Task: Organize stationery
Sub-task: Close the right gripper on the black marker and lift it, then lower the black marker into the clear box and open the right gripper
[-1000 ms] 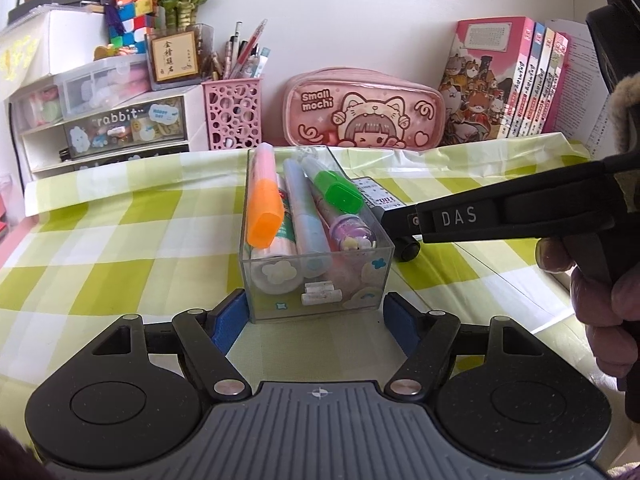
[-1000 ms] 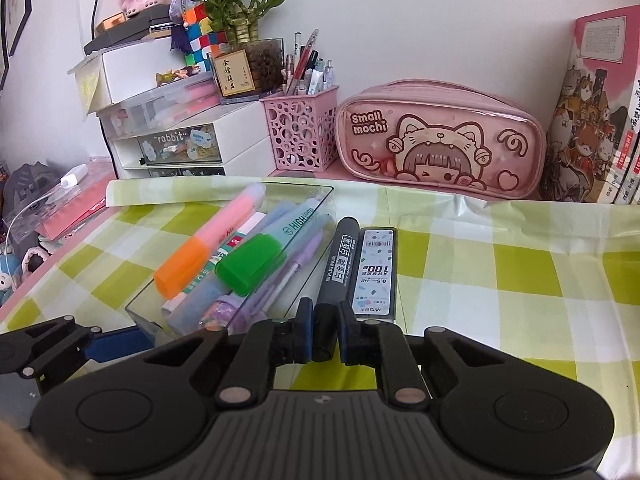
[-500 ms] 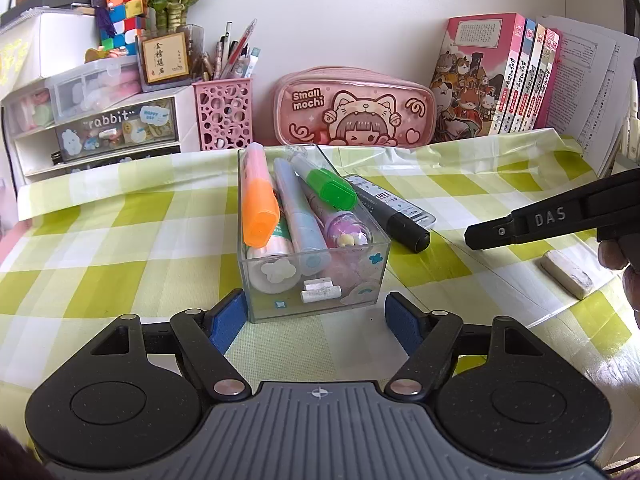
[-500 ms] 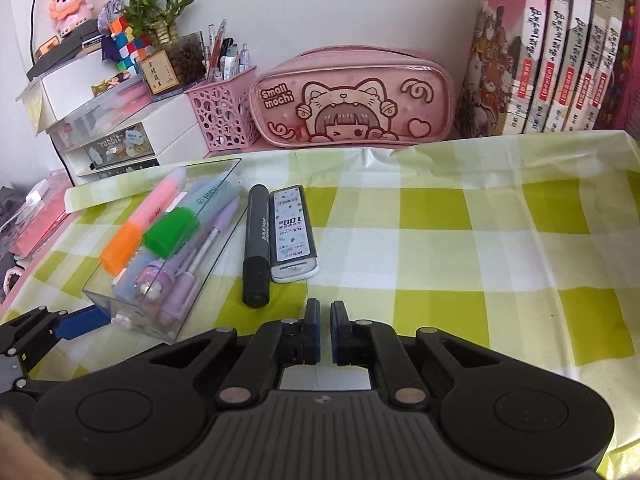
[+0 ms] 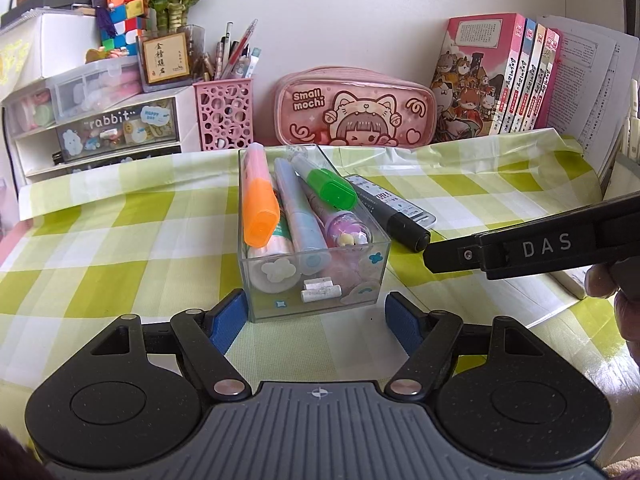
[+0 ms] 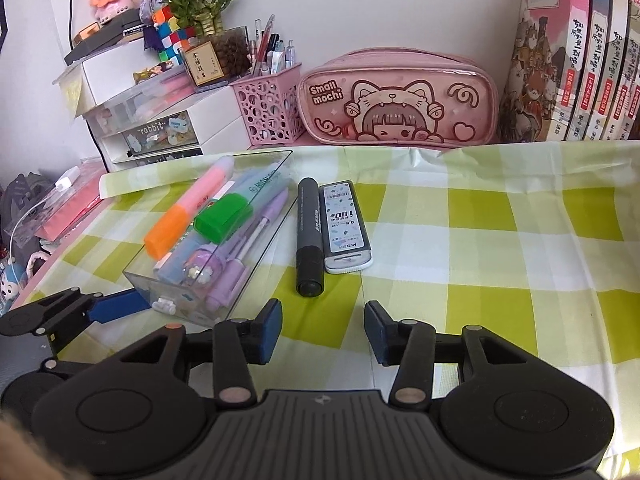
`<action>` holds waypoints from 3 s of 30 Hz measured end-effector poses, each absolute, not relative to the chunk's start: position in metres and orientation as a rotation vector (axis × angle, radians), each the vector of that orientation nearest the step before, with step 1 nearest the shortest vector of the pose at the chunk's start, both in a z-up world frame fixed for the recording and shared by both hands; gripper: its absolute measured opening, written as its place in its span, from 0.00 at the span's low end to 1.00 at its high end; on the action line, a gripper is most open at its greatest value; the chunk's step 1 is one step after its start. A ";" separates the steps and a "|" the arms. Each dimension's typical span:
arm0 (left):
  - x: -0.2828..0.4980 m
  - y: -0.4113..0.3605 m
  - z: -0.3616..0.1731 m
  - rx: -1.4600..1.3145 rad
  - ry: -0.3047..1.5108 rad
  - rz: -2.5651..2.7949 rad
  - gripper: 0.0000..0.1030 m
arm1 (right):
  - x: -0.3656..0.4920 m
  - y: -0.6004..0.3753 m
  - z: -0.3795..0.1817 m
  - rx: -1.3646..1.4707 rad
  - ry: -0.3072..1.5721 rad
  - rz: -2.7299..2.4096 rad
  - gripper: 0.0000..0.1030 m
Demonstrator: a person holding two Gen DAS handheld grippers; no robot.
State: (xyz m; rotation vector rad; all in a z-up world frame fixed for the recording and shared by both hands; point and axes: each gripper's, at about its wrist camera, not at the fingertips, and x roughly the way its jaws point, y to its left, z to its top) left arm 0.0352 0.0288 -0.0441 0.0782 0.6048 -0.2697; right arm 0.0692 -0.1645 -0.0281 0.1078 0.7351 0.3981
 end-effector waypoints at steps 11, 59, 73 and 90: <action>0.036 0.031 -0.043 0.074 0.604 -0.267 0.71 | 0.087 -0.154 -0.030 0.101 0.705 0.392 0.49; 0.041 0.029 -0.044 0.083 0.608 -0.254 0.71 | 0.112 -0.162 -0.019 0.273 0.857 0.446 0.20; 0.040 0.029 -0.044 0.081 0.608 -0.258 0.71 | 0.131 -0.173 0.013 0.644 0.857 0.471 0.20; 0.040 0.028 -0.044 0.081 0.608 -0.257 0.72 | 0.157 -0.135 0.003 0.716 0.884 0.433 0.20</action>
